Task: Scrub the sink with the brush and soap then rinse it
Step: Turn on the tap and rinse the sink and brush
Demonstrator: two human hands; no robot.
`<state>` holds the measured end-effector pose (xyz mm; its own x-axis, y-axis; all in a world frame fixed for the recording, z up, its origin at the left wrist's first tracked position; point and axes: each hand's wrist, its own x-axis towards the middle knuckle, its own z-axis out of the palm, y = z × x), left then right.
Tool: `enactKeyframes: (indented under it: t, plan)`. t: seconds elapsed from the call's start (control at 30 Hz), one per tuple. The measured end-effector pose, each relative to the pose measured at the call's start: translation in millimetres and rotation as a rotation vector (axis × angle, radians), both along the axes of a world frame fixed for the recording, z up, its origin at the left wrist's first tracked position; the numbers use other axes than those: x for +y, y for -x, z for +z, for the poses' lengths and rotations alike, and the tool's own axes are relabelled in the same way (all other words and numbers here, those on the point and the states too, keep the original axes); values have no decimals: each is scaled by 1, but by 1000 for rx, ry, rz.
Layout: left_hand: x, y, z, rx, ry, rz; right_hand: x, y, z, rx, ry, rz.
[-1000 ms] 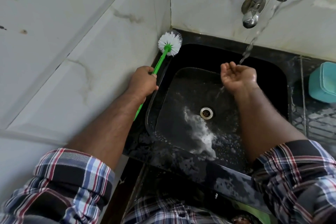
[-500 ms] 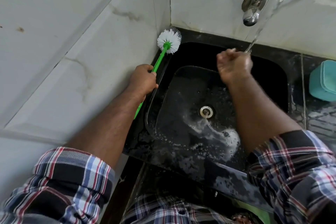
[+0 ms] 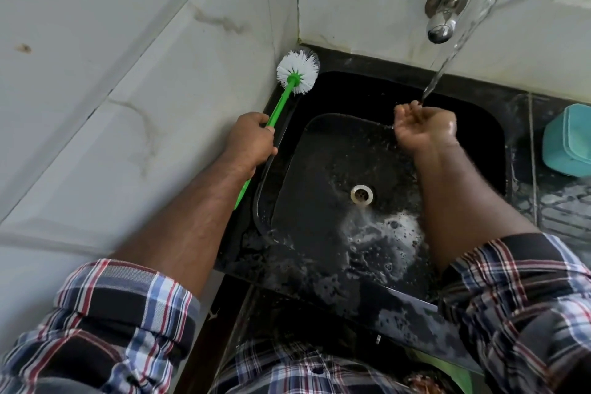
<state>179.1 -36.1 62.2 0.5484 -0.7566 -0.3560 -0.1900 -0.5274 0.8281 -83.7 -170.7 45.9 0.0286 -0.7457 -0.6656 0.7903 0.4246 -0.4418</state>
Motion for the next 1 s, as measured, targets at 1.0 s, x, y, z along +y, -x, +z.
enactKeyframes:
  t: [1.0]
  plan:
    - [4,-3,0,16,-6,18,28,-19,-8,316,110,560]
